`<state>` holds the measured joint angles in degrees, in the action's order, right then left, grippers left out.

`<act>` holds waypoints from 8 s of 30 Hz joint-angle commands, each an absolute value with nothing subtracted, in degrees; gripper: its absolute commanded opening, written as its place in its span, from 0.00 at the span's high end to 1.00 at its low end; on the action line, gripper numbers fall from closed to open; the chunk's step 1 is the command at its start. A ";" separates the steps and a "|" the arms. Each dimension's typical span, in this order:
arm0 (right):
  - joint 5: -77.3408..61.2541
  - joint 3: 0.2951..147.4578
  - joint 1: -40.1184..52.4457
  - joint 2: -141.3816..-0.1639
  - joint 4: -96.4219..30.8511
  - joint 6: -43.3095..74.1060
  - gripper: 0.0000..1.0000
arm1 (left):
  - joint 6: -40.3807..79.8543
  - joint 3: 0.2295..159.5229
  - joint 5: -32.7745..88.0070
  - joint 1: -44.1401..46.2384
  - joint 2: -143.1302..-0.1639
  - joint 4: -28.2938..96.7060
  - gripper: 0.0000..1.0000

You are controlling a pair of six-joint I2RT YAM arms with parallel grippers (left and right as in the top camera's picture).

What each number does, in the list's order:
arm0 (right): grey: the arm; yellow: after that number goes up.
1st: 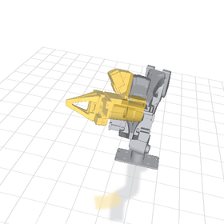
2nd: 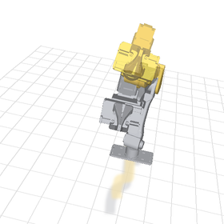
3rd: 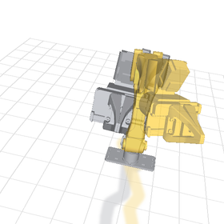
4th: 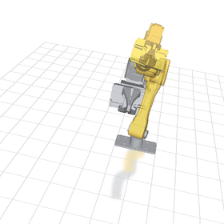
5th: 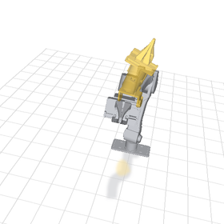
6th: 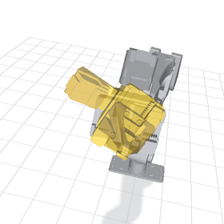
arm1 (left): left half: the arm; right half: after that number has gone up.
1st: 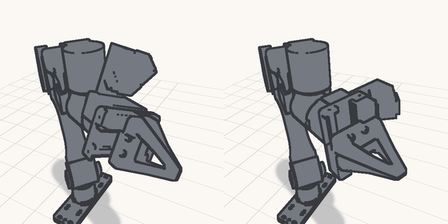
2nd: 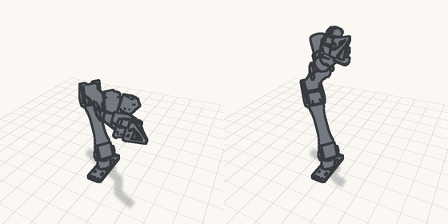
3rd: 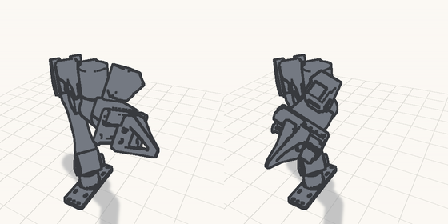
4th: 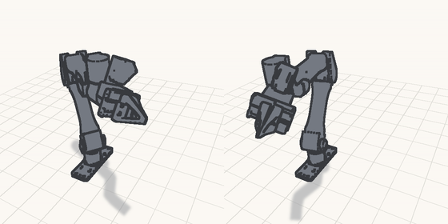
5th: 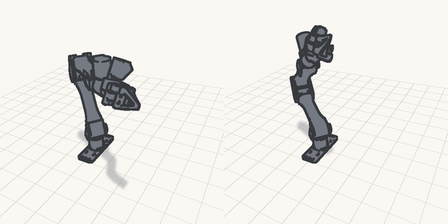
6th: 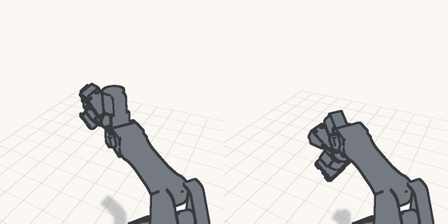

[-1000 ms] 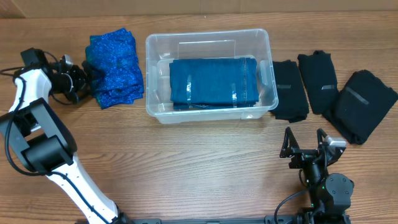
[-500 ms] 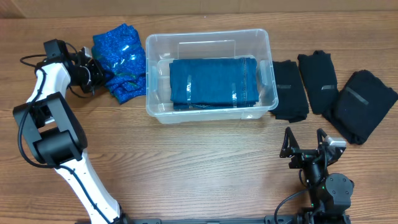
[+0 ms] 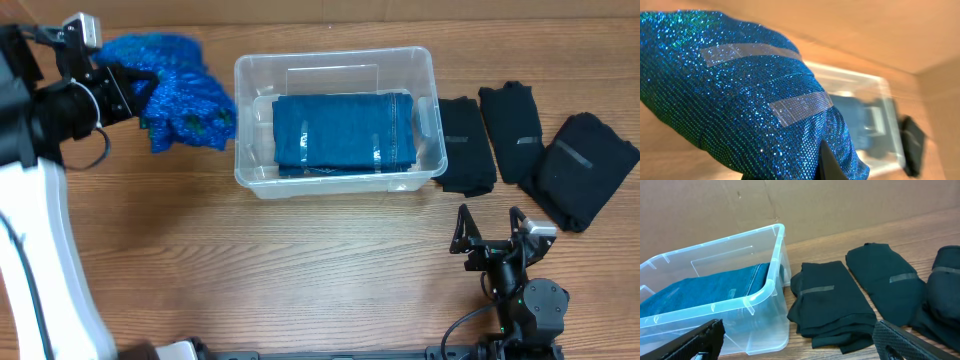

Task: Pack container
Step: 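Carry the blue cloth with the left gripper into the bin's left half, then release the cloth and raise the left arm away from the bin, then reach the right gripper to the middle black garment and grasp it, then place the black garment with the right gripper onto the denim in the bin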

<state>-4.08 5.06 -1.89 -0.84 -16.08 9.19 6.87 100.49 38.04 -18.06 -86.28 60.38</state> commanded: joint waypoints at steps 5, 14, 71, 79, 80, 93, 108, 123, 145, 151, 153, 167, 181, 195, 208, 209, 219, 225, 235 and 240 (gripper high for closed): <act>-3.99 4.86 -2.11 -0.34 -15.70 9.15 0.00 | 10.98 101.80 38.13 4.89 -80.60 52.53 0.96; -3.99 4.86 -2.11 -0.34 -15.70 9.15 0.00 | 12.93 101.73 18.46 15.73 -94.06 47.77 0.96; -3.99 4.86 -2.11 -0.40 -15.70 9.15 0.00 | 17.41 102.15 -8.43 17.50 -105.58 55.42 0.60; -3.99 4.86 -2.11 -0.40 -15.70 9.15 0.00 | 13.10 101.01 1.30 20.47 -121.23 51.72 0.70; -3.99 4.86 -2.11 -0.40 -15.70 9.15 0.00 | 13.87 101.01 1.06 20.47 -123.33 52.31 0.67; -3.99 4.86 -2.11 -0.40 -15.70 9.15 0.00 | 17.34 114.13 -3.92 19.68 -106.39 64.86 0.20; -3.99 4.86 -2.11 -0.40 -15.70 9.15 0.00 | 19.75 114.24 -3.40 5.72 -94.76 78.54 0.15; -3.99 4.86 -2.11 -0.40 -15.70 9.15 0.00 | 19.31 114.19 -7.05 -5.02 -78.76 86.32 0.00; -14.15 6.00 -2.09 -0.40 -15.49 15.20 0.00 | 19.31 114.17 -7.01 -4.95 -79.07 86.39 0.00; -8.38 23.81 -2.00 -7.44 -27.79 15.92 0.00 | 19.31 114.17 -7.03 -4.95 -79.07 86.39 0.00; -7.51 33.12 -2.00 -17.10 -34.22 18.06 0.00 | 19.31 114.17 -7.03 -4.95 -79.07 86.37 0.00; -22.17 71.66 -22.50 -73.25 -46.87 21.08 0.00 | 19.31 114.15 -7.01 -4.91 -79.07 86.37 0.00; -29.21 72.25 -55.92 -103.81 -38.57 11.49 0.00 | 19.31 114.17 -7.03 -4.91 -79.07 86.37 0.00; -27.92 72.25 -47.16 -115.04 -25.34 11.53 0.36 | 19.31 114.15 -7.03 -4.91 -79.07 86.37 0.00; -24.93 72.51 -44.73 -92.68 -39.05 19.81 0.96 | 19.31 114.15 -7.03 -4.91 -79.07 86.37 0.00; -28.42 72.51 -43.33 -87.59 -39.53 19.84 0.96 | 19.31 114.17 -7.03 -4.91 -79.07 86.37 0.00; -46.59 72.51 -13.06 -72.36 -35.83 19.77 0.96 | 19.31 114.15 -7.03 -4.91 -79.07 86.37 0.00; -44.80 72.51 7.16 -76.36 -18.33 21.37 0.96 | 19.31 114.15 -7.03 -4.91 -79.07 86.37 0.00; -33.91 72.49 12.10 -100.42 -14.11 22.98 0.96 | 19.31 114.15 -7.03 -4.91 -79.07 86.37 0.00; -22.04 72.51 9.54 -103.63 -17.04 22.50 0.96 | 19.31 114.15 -7.01 -4.91 -79.07 86.37 0.00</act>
